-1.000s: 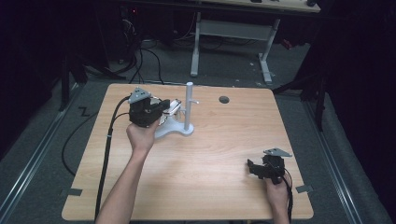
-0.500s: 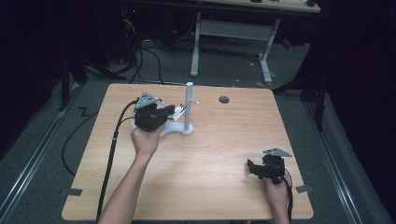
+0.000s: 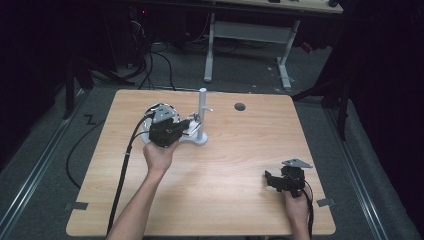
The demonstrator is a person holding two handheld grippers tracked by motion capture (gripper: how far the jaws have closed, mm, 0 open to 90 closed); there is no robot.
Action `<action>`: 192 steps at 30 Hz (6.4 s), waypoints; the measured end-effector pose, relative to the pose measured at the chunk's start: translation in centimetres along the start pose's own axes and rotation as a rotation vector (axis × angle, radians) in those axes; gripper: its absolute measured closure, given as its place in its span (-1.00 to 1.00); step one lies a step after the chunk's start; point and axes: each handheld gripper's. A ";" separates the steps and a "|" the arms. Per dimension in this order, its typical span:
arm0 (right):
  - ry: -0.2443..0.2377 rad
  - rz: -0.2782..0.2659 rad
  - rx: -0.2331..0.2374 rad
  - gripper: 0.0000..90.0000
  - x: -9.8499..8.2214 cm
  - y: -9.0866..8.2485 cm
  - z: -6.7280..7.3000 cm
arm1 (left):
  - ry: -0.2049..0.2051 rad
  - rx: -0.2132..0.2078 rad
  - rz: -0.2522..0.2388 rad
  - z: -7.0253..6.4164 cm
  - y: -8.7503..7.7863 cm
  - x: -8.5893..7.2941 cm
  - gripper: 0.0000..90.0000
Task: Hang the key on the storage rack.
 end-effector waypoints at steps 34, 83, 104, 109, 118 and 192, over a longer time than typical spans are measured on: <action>-0.002 0.000 0.001 -0.69 0.0 0.0 0.0 | 0.056 0.125 0.045 0.6 2.6 -2.1 0.93; 0.000 0.001 -0.001 -0.69 0.0 0.0 0.0 | 0.004 0.132 0.015 1.2 -1.3 -3.8 -0.02; 0.001 0.001 -0.001 -0.69 0.0 0.0 0.0 | 0.018 0.150 0.059 1.2 -2.9 -5.0 -0.14; 0.001 0.001 -0.001 -0.69 0.0 0.0 0.0 | -0.005 0.152 0.051 1.4 -3.6 -5.5 -0.14; 0.001 0.001 -0.001 -0.69 0.0 0.0 0.0 | -0.019 0.153 0.039 1.6 -4.5 -5.6 -0.15; -0.001 0.001 -0.002 -0.69 0.0 0.0 0.0 | -0.143 0.184 0.004 4.0 -8.8 -10.1 -0.25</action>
Point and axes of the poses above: each handheld gripper's, and its own axes: y roughly forward along the jaws, x roughly out of its top, z roughly to its left, and after that the axes turned 4 degrees about -y, right-handed
